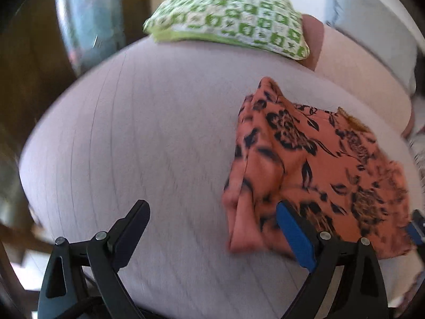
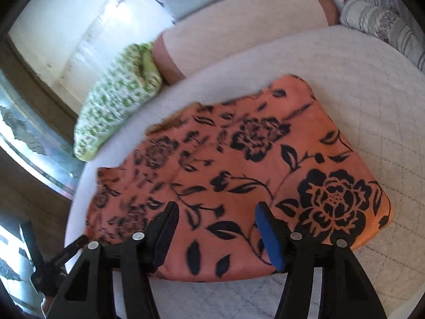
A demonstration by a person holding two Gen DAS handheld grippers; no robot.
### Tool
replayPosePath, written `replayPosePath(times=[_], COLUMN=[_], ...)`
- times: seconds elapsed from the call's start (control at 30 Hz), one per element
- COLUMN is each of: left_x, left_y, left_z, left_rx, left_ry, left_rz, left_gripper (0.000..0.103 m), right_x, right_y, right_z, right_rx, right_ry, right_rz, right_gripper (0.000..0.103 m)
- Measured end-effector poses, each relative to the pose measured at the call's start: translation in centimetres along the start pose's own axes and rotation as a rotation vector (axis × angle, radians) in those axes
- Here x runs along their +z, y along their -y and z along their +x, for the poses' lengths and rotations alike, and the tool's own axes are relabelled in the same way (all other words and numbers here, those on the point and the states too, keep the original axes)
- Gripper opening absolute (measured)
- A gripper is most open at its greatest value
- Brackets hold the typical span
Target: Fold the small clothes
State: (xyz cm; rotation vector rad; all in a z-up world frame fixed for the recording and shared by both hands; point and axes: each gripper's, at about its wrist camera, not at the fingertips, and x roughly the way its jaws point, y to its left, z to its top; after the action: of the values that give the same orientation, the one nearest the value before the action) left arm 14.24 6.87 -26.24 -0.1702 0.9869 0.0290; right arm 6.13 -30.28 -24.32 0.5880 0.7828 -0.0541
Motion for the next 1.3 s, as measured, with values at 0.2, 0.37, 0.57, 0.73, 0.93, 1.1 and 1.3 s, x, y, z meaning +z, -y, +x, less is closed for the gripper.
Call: replayPosePath(times=[0.2, 0.37, 0.57, 0.73, 0.93, 1.1, 1.3], left_x=[-3.5, -2.0, 0.1, 0.6, -0.6, -1.1, -2.1], left_y=[-0.3, -0.1, 1.9, 2.3, 6.3, 9.1, 10.9], left_z=[1.5, 2.5, 4.5, 4.4, 1.0, -1.0, -3.4], left_rx=[-0.181, -0.229, -0.233, -0.248, -0.175, -0.187, -0.259], left_ry=[-0.164, -0.095, -0.037, 0.033, 0.235, 0.351, 0.426], left_rz=[-0.132, -0.214, -0.257, -0.248, 0.029, 0.202, 0.32], left_gripper=[0.094, 0.089, 0.051, 0.034, 0.029, 0.028, 0.027], right_x=[-0.6, -1.8, -1.4, -1.0, 1.2, 5.3, 8.2], right_y=[-3.9, -5.0, -3.5, -2.6, -4.4, -11.9, -18.2], right_z=[-0.3, 0.5, -0.4, -0.8, 1.0, 4.4, 7.9], right_rx=[0.04, 0.064, 0.073, 0.072, 0.178, 0.178, 0.263], right_ry=[0.041, -0.009, 0.014, 0.016, -0.167, -0.361, -0.464], right_rz=[-0.147, -0.161, -0.091, -0.067, -0.072, -0.201, -0.251], right_gripper=[0.021, 0.021, 0.021, 0.021, 0.022, 0.032, 0.075])
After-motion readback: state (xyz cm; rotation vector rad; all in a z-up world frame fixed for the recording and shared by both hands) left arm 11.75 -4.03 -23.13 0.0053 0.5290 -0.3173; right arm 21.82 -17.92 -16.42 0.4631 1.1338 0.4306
